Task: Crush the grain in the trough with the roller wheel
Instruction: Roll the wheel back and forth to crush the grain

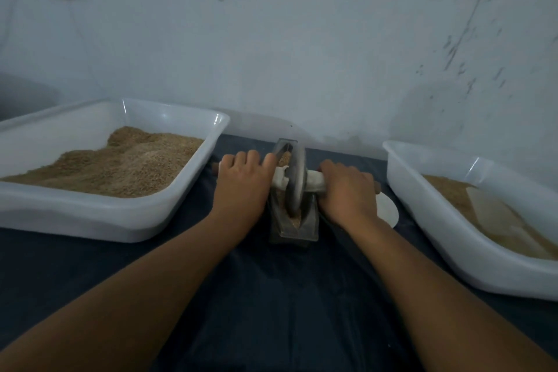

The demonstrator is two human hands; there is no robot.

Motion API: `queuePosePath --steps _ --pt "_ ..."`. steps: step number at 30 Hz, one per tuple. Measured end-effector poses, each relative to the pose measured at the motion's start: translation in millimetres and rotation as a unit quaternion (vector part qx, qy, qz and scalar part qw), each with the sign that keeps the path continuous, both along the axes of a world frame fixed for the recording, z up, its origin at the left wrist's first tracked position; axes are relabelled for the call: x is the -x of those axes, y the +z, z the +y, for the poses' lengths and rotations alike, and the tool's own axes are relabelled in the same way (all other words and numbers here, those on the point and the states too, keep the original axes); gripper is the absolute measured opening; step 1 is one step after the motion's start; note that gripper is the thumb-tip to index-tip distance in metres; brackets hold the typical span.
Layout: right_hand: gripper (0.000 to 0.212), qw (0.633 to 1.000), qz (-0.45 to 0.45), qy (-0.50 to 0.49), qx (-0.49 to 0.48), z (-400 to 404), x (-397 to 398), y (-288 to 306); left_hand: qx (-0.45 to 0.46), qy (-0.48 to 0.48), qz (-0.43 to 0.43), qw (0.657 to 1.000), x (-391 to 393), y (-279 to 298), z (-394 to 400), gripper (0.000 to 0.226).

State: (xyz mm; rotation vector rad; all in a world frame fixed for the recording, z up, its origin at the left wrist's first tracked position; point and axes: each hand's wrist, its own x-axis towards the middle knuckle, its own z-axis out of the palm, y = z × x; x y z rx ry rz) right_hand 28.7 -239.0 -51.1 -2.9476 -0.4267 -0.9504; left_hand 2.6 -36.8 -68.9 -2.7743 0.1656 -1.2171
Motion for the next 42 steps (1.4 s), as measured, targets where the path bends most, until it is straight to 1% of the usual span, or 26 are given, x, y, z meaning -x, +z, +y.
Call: queuePosePath --steps 7,15,21,29,33,37,40,42 --pt "0.013 1.0 -0.01 -0.005 0.005 1 -4 -1 0.008 0.003 0.01 1.0 2 -3 2 0.025" --pt "0.017 0.999 0.048 -0.019 0.001 -1 -26 -2 -0.001 0.003 0.033 0.999 -20 5 1 0.021" --pt "0.016 0.997 0.074 -0.017 0.016 3 -41 5 0.001 0.006 0.05 0.999 -36 5 5 0.026" --pt "0.025 0.995 0.098 -0.029 0.017 5 -58 9 -0.005 0.014 0.048 0.999 -55 7 5 0.022" --pt "0.018 0.994 0.101 -0.029 0.014 5 -66 9 -0.004 0.02 0.036 0.999 -61 6 4 0.016" --pt "0.015 0.989 0.144 -0.033 0.02 6 -73 15 -0.008 0.017 0.026 1.0 -66 8 5 0.013" --pt "0.017 0.981 0.19 -0.034 0.01 6 -74 22 -0.012 0.012 0.026 1.0 -70 13 5 0.01" --pt "0.019 0.979 0.202 -0.036 0.008 5 -74 24 -0.014 0.012 0.029 0.999 -72 15 4 0.012"
